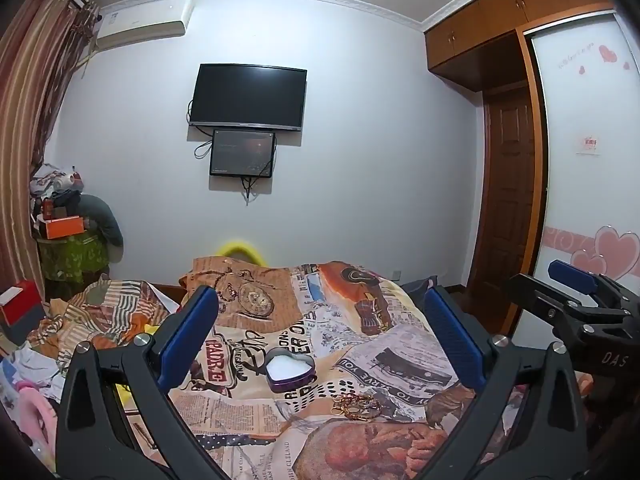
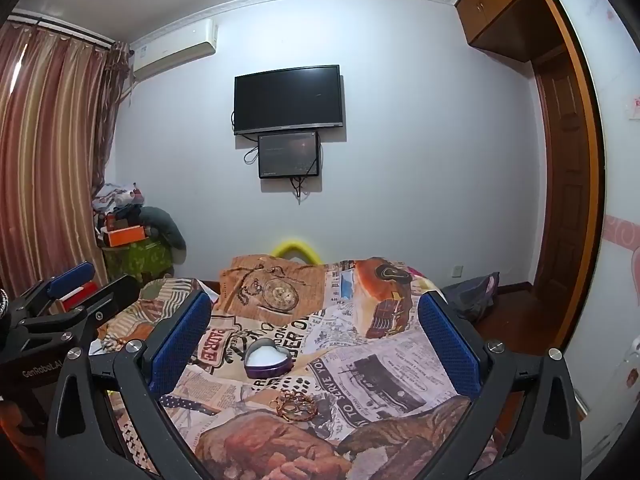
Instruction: Organize jewelry
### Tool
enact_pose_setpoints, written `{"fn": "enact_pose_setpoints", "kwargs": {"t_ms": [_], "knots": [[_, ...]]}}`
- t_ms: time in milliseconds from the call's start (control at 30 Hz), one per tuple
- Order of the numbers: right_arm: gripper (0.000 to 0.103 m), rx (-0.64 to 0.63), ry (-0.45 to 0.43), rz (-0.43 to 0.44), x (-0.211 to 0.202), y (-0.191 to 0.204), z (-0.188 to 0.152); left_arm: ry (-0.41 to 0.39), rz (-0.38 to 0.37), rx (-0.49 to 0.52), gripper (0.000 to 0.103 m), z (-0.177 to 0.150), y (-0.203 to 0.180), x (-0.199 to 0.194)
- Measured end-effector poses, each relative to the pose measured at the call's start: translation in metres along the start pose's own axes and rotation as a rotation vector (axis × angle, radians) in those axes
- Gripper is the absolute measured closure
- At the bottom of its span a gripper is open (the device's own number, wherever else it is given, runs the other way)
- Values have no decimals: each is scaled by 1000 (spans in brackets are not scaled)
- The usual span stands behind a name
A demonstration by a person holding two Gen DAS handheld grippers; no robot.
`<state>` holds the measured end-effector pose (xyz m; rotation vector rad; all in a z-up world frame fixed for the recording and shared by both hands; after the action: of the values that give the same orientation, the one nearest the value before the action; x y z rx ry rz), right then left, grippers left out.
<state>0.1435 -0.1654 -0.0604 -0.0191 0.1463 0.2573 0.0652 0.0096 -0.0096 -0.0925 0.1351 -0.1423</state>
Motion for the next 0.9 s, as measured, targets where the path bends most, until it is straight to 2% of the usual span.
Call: {"fn": "enact_pose_setpoints", "kwargs": {"t_ms": [900], "knots": [[0,1,16,8,2,1,-2,25,7,-19,0,-10,2,10]]}}
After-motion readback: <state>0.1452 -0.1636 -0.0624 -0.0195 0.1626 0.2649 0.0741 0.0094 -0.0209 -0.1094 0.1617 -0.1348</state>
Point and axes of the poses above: each gripper's, at about its wrist camera, not at the fingertips, and x roughly the way its jaws point, y to its left, z to its top, the point moved 6 cm from there along x, roughly the way its jaws point, and after that the axes turned 9 degrees about -z, right-handed, at the moved point
